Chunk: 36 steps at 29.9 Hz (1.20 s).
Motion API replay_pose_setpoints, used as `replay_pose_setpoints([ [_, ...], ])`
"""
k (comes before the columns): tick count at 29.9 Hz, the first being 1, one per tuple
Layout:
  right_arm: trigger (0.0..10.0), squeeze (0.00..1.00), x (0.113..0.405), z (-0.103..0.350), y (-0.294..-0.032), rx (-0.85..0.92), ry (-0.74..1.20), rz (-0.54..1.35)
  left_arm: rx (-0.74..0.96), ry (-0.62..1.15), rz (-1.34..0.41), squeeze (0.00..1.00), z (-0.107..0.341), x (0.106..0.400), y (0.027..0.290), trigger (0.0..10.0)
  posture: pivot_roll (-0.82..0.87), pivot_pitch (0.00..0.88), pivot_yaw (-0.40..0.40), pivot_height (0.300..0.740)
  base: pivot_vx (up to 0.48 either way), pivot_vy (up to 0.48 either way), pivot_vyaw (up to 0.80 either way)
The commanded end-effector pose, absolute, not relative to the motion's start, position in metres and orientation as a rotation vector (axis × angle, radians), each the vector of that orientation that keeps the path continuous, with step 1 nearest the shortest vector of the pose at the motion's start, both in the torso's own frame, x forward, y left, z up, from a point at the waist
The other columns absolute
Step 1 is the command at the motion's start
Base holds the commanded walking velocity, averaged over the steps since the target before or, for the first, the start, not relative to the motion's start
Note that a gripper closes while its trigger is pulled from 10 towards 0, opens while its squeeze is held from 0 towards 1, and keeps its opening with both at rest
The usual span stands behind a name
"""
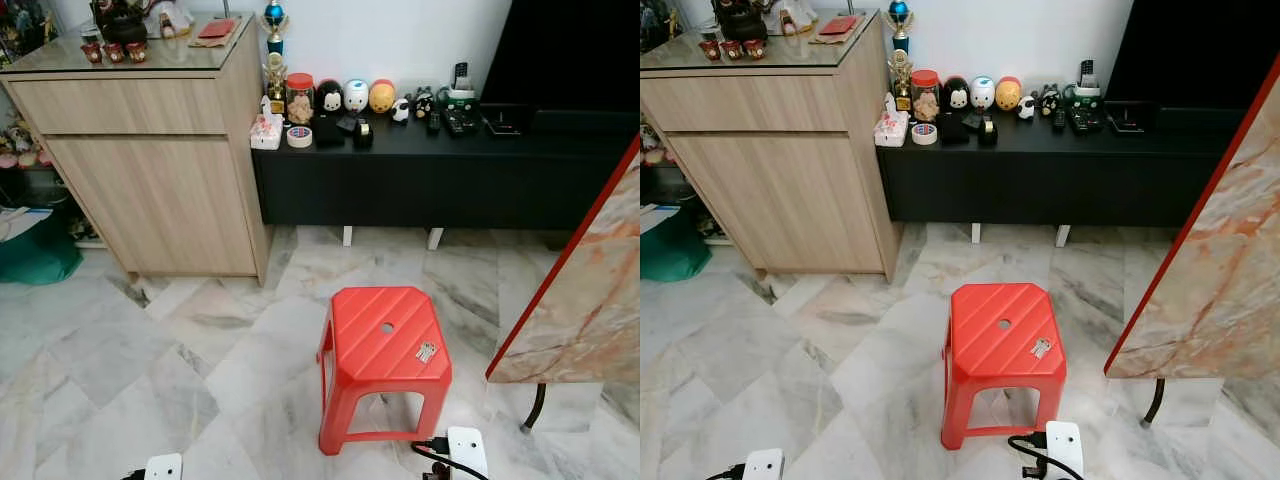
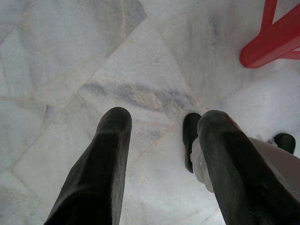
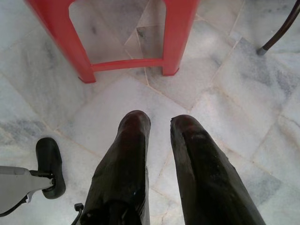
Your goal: Hang keys on a hook
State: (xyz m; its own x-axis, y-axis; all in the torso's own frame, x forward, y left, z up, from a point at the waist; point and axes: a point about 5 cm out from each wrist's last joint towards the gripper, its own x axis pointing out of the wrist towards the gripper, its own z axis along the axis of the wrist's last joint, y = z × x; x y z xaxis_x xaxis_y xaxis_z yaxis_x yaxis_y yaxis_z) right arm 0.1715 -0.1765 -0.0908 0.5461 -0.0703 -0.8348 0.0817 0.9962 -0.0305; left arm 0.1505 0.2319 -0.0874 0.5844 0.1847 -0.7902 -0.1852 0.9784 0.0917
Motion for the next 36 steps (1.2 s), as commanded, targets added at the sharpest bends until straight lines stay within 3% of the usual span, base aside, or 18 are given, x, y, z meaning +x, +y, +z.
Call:
replay_pose_setpoints([
  [1, 10.0, 0.0, 0.1732, -0.09, -0.1766, 0.008, 0.985, -0.079, 0.006, 0.927, 0.21, 0.0, -0.0882, 0.1486, 0.2317, 10.0, 0.07, 0.0, -0.009, 0.74, 0.0, 0.0, 0.0],
  [18, 10.0, 0.0, 0.1742, -0.0893, -0.1758, 0.032, 0.967, -0.077, 0.002, 0.918, 0.207, 0.0, -0.0873, 0.1505, 0.2319, 10.0, 0.07, 0.0, -0.012, 0.74, 0.0, 0.0, 0.08],
  [26, 10.0, 0.0, 0.1748, -0.089, -0.1749, 0.025, 0.959, -0.062, 0.003, 0.915, 0.199, 0.0, -0.0873, 0.1516, 0.2299, 10.0, 0.06, 0.0, -0.01, 0.74, 0.258, 0.0, 0.5],
  [36, 10.0, 0.0, 0.1738, -0.0893, -0.1746, 0.035, 0.957, -0.068, 0.008, 0.914, 0.19, 0.0, -0.0868, 0.1522, 0.2305, 10.0, 0.06, 0.0, -0.009, 0.74, 0.266, 0.0, 0.0],
])
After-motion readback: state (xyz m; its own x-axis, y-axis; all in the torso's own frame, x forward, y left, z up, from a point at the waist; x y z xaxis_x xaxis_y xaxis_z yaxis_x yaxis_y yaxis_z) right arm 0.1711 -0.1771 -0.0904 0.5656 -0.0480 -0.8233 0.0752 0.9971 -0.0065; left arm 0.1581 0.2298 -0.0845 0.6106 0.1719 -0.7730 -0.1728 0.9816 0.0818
